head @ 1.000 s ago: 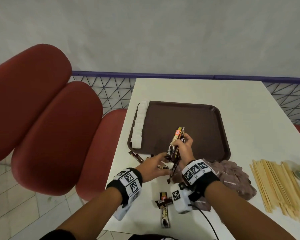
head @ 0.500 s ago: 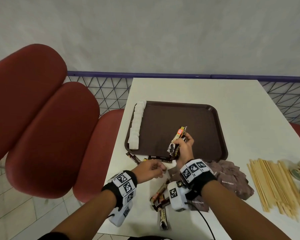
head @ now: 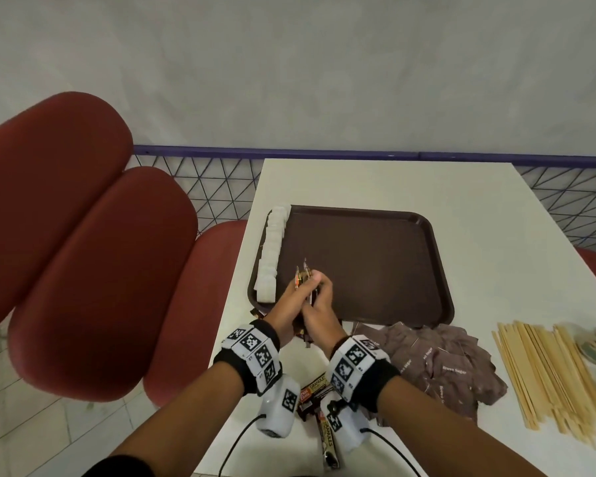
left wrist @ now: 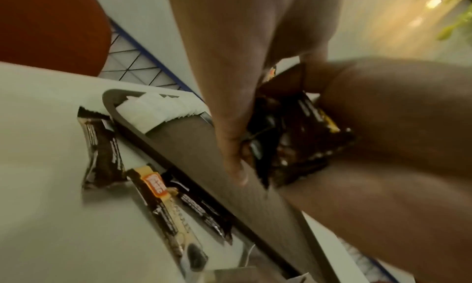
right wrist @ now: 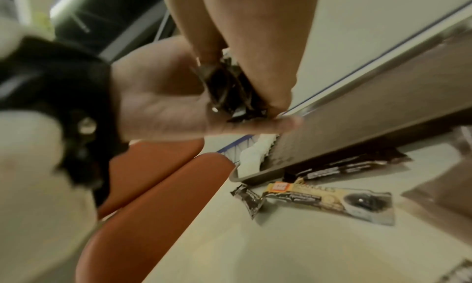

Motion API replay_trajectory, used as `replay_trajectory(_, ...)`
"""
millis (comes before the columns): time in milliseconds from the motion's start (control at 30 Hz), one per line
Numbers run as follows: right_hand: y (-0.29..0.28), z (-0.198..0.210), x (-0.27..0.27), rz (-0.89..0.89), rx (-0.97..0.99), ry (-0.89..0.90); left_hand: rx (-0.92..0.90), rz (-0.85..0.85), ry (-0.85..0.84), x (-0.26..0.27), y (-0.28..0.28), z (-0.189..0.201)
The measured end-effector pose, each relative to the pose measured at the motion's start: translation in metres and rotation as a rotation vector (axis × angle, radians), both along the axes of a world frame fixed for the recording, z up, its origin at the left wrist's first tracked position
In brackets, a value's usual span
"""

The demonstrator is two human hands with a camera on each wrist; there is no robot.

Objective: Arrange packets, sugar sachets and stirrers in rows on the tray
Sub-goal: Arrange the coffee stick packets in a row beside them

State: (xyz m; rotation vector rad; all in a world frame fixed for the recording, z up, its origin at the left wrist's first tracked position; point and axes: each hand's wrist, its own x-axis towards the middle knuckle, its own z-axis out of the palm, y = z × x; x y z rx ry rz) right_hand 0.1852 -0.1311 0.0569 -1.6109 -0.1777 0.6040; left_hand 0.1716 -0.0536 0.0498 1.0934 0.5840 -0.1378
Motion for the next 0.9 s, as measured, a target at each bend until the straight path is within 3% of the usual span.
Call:
replay_trajectory(133,0.003,0.000,-0.002,0.027,-0.229,-0.090,-0.136,0.031,0.034,-0.003,0.001,0.003)
replay_trajectory(300,0.003,0.002,-0.006,0.073,-0.342,-0.183,-0.191,0.022,0.035,-0.008,0.003,0.000)
replay_trajectory(600,-0.002,-0.019,0.001,0.220,-0.403,-0.416,-0.206,0.152,-0.006,-0.011,0.006,-0.008)
replay_trajectory(900,-0.023,-0.027,0.008,0.321,-0.292,-0.314,-0.221,0.247,-0.046,-0.009,-0.010,-0.015)
